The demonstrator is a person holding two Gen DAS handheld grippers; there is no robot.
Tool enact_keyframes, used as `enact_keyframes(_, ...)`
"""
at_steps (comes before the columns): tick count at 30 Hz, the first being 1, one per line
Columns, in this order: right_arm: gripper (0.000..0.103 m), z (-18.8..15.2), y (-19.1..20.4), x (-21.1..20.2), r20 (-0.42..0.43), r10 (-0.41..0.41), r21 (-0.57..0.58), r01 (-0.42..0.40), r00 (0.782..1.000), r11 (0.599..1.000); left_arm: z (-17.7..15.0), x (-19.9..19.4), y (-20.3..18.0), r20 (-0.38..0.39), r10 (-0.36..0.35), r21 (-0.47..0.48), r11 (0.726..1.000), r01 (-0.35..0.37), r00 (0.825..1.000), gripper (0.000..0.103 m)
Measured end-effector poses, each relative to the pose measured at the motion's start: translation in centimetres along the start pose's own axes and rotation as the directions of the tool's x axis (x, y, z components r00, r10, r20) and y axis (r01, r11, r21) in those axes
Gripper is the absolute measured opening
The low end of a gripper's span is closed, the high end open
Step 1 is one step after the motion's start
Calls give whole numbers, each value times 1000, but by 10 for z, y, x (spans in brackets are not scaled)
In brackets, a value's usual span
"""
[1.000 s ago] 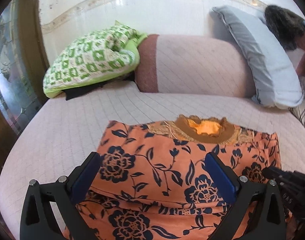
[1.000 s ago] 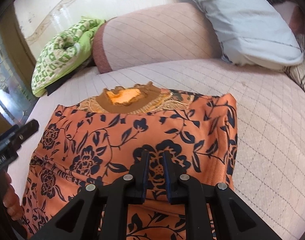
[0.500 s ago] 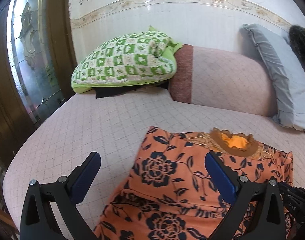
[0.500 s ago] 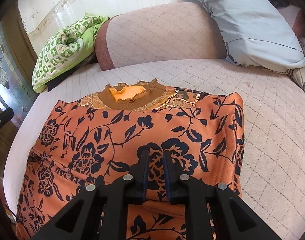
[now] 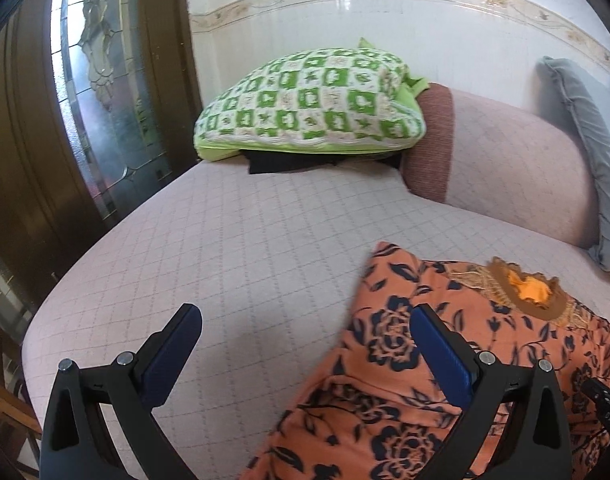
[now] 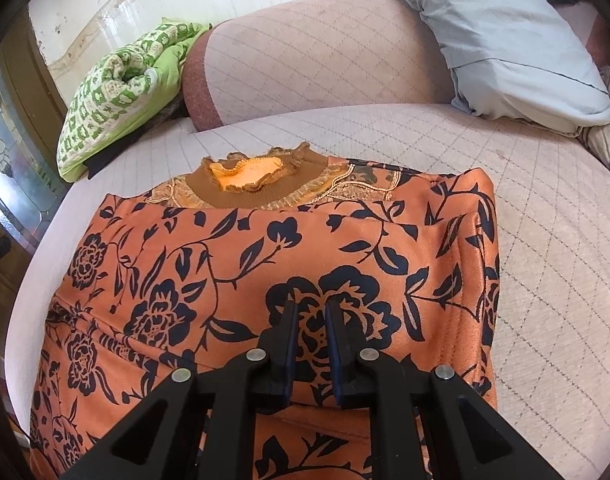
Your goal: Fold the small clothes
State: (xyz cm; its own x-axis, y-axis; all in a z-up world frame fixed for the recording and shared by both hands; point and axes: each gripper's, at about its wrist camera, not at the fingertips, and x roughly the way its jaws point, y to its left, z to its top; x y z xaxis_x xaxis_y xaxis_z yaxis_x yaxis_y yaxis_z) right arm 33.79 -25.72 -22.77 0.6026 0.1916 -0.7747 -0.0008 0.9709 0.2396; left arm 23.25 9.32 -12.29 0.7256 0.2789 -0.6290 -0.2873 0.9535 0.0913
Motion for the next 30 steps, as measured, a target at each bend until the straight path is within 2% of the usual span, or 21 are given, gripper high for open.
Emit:
enact_keyframes(12, 16, -2, 0, 9, -22, 5, 22, -5, 1000, 1000, -2, 10, 37, -14, 113, -48, 992, -113, 994, 103)
enact_keyframes(22, 16, -2, 3, 17, -32, -3, 12, 4, 999, 1000, -3, 19, 58, -4, 227, -49, 973, -227, 974, 103)
enact_keyframes(30, 16, -2, 1, 19, -38, 8, 21, -7, 999, 1000, 2, 13, 79, 27, 295, -109, 951, -290, 955, 103)
